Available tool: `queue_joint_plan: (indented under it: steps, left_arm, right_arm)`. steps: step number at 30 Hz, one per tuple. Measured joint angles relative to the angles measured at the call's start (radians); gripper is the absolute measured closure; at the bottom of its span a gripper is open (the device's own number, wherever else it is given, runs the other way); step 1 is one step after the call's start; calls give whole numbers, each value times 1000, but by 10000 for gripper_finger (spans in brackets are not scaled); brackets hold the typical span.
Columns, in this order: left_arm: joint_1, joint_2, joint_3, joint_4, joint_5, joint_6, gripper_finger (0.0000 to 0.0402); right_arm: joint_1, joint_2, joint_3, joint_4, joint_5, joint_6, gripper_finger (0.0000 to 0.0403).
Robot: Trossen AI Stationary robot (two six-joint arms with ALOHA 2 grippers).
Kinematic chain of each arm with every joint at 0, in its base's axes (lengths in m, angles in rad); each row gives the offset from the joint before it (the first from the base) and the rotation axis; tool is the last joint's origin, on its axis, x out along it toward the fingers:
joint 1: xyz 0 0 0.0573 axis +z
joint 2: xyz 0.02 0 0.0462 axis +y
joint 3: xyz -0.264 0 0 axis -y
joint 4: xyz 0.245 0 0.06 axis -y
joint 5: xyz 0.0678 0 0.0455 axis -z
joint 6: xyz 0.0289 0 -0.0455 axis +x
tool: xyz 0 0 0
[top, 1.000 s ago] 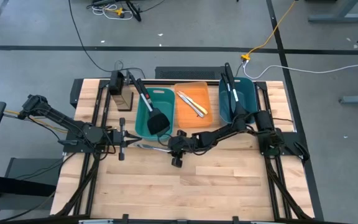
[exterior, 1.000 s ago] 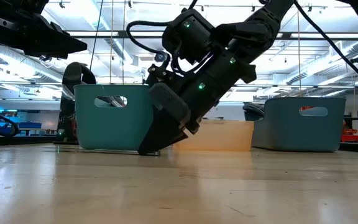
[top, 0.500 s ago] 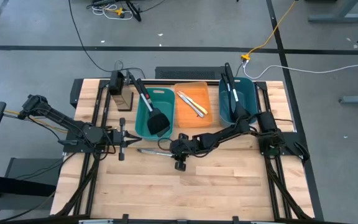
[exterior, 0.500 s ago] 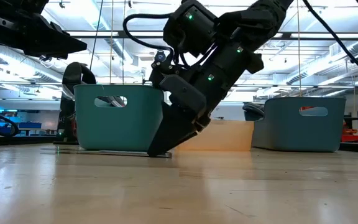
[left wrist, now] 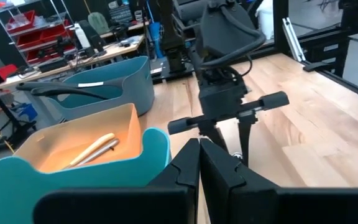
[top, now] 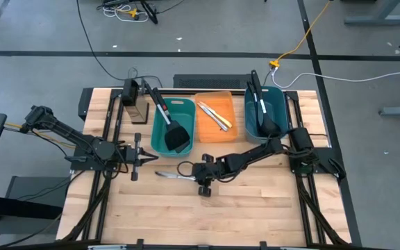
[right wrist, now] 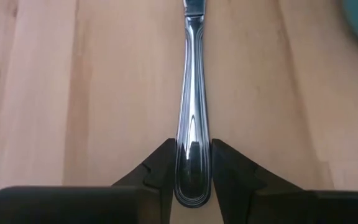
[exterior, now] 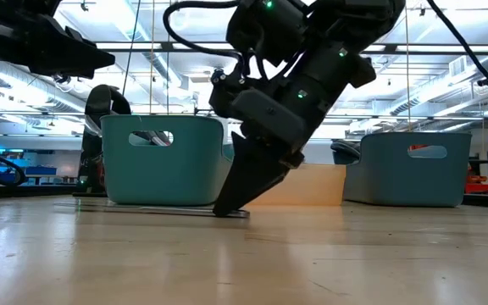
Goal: Pick & Place Kitchen Items
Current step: Put the silver table knife into the orange bin
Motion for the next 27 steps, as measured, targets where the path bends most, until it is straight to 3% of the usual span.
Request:
queue_joint_plan:
  steps: [7,15,20,27]
  left_arm:
    - [-3,0,0,7,25,-62,386]
    - [-44,57,0,22,13,-91,396]
    - [-95,173,43,25,-58,-119,398]
    - [-176,383,134,31,-73,-205,399]
  right_arm:
    - [31,-6,2,-28,-14,-114,308]
    - [46,-32,1,-112,-39,-135,307]
    - [62,-50,0,-160,-32,-145,307]
    - [78,-70,-5,-194,15,-145,307]
